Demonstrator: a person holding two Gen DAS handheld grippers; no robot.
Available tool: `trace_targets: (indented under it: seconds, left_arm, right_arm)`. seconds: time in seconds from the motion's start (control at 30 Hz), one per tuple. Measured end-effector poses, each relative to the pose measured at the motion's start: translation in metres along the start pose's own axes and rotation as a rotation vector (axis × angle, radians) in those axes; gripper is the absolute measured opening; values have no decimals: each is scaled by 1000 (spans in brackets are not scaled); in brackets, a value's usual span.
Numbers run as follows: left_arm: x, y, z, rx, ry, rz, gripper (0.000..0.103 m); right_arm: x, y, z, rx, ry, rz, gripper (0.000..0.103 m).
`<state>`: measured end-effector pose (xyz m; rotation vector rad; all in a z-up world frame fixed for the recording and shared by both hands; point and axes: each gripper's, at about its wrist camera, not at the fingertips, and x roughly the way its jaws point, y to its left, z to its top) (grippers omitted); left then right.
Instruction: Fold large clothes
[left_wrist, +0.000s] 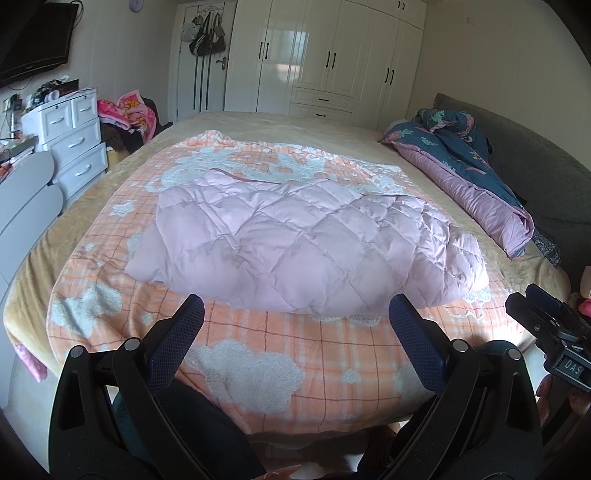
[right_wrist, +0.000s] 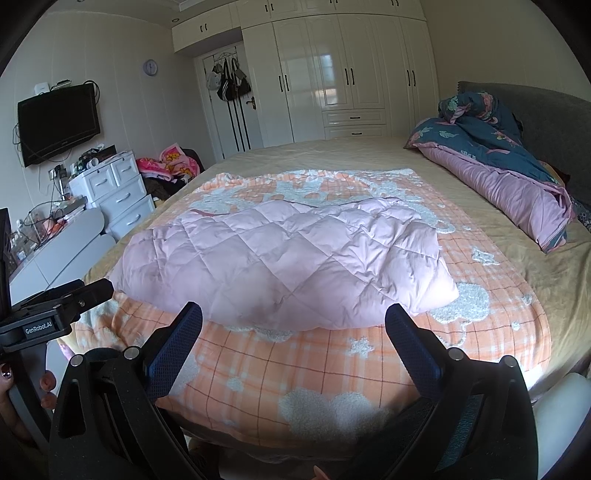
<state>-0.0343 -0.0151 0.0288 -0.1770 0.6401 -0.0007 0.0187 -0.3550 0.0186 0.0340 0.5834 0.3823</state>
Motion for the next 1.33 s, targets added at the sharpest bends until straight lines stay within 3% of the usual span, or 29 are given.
trace_targets:
  seconds: [0.63, 0.8, 0.9, 0.97, 1.1, 1.17, 1.27, 1.33]
  left_arm:
    - [0, 11, -5, 4, 11, -14, 94]
    - [8, 27, -7, -2, 29, 29, 94]
    - [15, 42, -7, -22, 39, 99, 94]
    - [21, 56, -6, -44, 43, 141, 94]
    - [39, 107, 5, -158, 63, 217, 94]
    - [49, 140, 14, -223, 71, 258, 94]
    - [67, 209, 34, -303, 31, 386, 94]
    - [82, 265, 48, -354, 14, 497, 94]
  right_arm:
    - [-1, -1, 5, -13, 11, -26, 99]
    - [0, -19, 0, 16, 21, -87, 99]
    - [-3, -41, -3, 57, 17, -149, 99]
    - [-11, -71, -7, 116, 4, -221, 99]
    - [-39, -174, -23, 309, -30, -422, 99]
    - [-50, -233, -41, 398, -18, -576, 99]
    - [-70, -347, -90, 569, 53, -872, 99]
    - [-86, -413, -124, 683, 86, -994, 99]
